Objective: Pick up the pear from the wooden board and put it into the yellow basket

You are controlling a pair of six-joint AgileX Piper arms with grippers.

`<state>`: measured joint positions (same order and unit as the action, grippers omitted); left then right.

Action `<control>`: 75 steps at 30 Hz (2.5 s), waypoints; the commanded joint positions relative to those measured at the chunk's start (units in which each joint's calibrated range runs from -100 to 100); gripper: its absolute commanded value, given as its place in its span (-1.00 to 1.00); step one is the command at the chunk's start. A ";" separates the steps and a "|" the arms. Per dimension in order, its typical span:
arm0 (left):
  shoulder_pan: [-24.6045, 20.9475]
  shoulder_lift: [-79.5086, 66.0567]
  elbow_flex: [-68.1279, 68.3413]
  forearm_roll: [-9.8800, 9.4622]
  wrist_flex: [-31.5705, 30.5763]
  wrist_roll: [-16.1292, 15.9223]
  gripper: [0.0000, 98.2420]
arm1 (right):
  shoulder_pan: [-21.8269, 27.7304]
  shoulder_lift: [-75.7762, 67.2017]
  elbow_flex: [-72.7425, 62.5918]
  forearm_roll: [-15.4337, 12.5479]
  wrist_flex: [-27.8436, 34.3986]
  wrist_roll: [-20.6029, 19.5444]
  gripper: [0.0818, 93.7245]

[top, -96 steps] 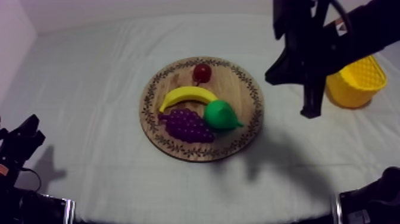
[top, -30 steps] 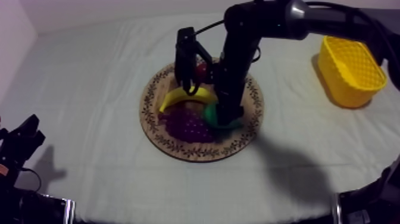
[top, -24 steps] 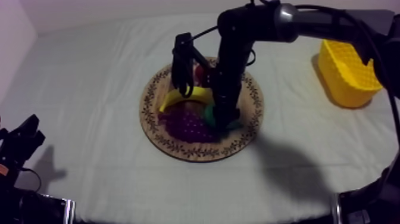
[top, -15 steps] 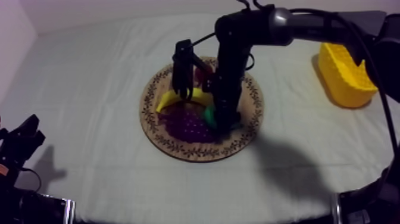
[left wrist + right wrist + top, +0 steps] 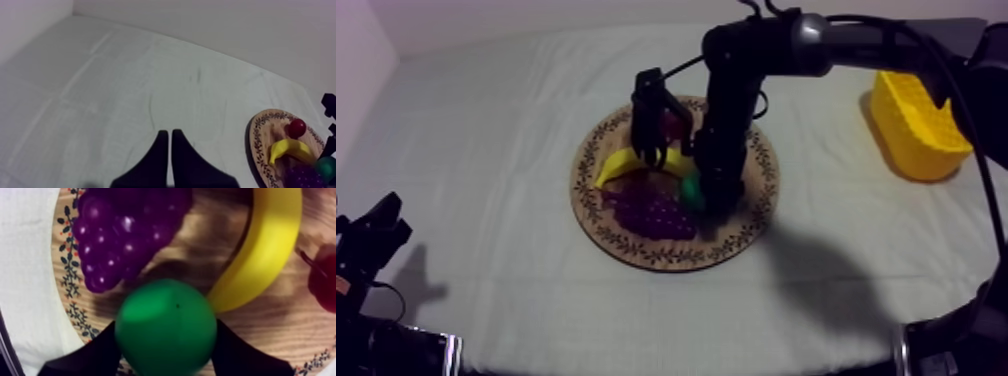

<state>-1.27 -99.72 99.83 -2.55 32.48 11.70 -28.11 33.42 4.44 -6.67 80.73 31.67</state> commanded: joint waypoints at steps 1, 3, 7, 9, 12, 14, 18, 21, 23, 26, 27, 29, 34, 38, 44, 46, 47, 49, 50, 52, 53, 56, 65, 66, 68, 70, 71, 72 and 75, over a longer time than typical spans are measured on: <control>0.00 -0.02 -0.05 -0.01 0.01 0.00 -1.00 | 0.41 -0.90 -0.10 -0.08 0.27 0.16 -0.10; 0.00 -0.02 -0.05 -0.01 0.01 0.00 -1.00 | 1.02 -2.00 -0.13 -0.10 0.63 0.32 -0.10; 0.00 -0.02 -0.05 -0.01 0.01 0.00 -1.00 | 2.77 -5.07 0.01 -0.07 1.39 0.87 -0.10; 0.00 -0.02 -0.05 -0.01 0.01 0.00 -1.00 | 3.97 -6.93 0.06 -0.23 1.80 1.27 -0.10; 0.00 -0.02 -0.05 -0.01 0.01 0.00 -1.00 | 6.12 -9.86 -0.41 -0.45 2.79 1.85 -0.09; 0.00 -0.02 -0.05 -0.01 0.01 0.00 -1.00 | 7.73 -11.70 -1.10 -0.58 3.37 2.12 -0.09; 0.00 -0.02 -0.05 -0.01 0.01 0.00 -1.00 | 11.37 -15.17 -2.89 -0.85 4.31 2.50 -0.08; 0.00 -0.02 -0.05 -0.01 0.01 0.00 -1.00 | 14.43 -17.88 -4.44 -1.45 4.98 2.54 -0.08; 0.00 -0.02 -0.05 -0.01 0.01 0.00 -1.00 | 16.51 -19.70 -5.39 -1.92 5.48 2.48 -0.08; 0.00 -0.02 -0.05 -0.01 0.01 0.00 -1.00 | 19.50 -22.29 -6.77 -2.61 6.46 2.10 -0.09; 0.00 -0.02 -0.05 -0.01 0.01 0.00 -1.00 | 20.50 -23.11 -7.19 -2.87 6.84 1.96 -0.09; 0.00 -0.02 -0.05 -0.01 0.01 0.00 -1.00 | 22.49 -24.61 -7.93 -3.39 7.71 1.73 -0.10; 0.00 -0.02 -0.05 -0.01 0.01 0.00 -1.00 | 27.20 -27.20 -8.72 -4.32 9.10 1.26 -0.09; 0.00 -0.02 -0.05 -0.01 0.01 0.00 -1.00 | 30.26 -28.02 -8.64 -4.05 8.71 0.44 -0.08; 0.00 -0.02 -0.05 -0.01 0.01 0.00 -1.00 | 34.24 -24.99 -12.06 -3.19 7.68 -1.33 -0.06; 0.00 -0.02 -0.05 -0.01 0.01 0.00 -1.00 | 35.45 -23.18 -13.88 -2.89 7.24 -1.90 -0.06; 0.00 -0.02 -0.05 -0.01 0.01 0.01 -1.00 | 36.00 -22.26 -14.63 -2.66 6.95 -2.12 -0.06; 0.00 -0.02 -0.05 -0.01 0.01 0.00 -1.00 | 36.89 -20.42 -15.64 -2.08 6.02 -2.54 -0.05; 0.00 -0.02 -0.05 -0.01 0.01 0.00 -1.00 | 37.26 -19.56 -15.94 -1.69 5.54 -2.74 -0.05; 0.00 -0.02 -0.05 -0.01 0.01 0.00 -1.00 | 37.92 -18.08 -16.19 -0.98 4.74 -3.04 -0.04; 0.00 -0.02 -0.05 -0.01 0.01 0.00 -1.00 | 38.23 -17.46 -16.15 -0.67 4.38 -3.11 -0.04; 0.00 -0.02 -0.05 -0.01 0.01 0.00 -1.00 | 38.98 -15.86 -15.54 0.24 3.24 -3.24 -0.02; 0.00 -0.02 -0.05 -0.01 0.01 0.00 -1.00 | 40.07 -14.84 -11.44 2.14 -0.18 -3.27 0.41; 0.00 -0.02 -0.05 -0.01 0.01 0.00 -1.00 | 40.11 -15.24 -10.93 2.13 -0.52 -3.24 0.47; 0.00 -0.02 -0.05 -0.01 0.01 0.00 -1.00 | 40.11 -16.34 -9.83 1.97 -1.28 -3.17 0.54; 0.00 -0.02 -0.05 -0.01 0.01 0.00 -1.00 | 40.00 -17.87 -8.73 1.57 -2.02 -3.16 0.57; 0.00 -0.02 -0.05 -0.01 0.01 0.00 -1.00 | 39.92 -18.79 -8.20 1.32 -2.31 -3.18 0.57; 0.00 -0.02 -0.05 -0.01 0.01 0.00 -1.00 | 39.84 -19.84 -7.62 1.00 -2.59 -3.19 0.56; 0.00 -0.02 -0.05 -0.01 0.01 0.00 -1.00 | 39.68 -24.02 -5.02 -0.39 -3.82 -2.92 0.49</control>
<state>-1.27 -99.72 99.83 -2.55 32.48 11.70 11.61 11.83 -1.76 -6.39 77.35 28.61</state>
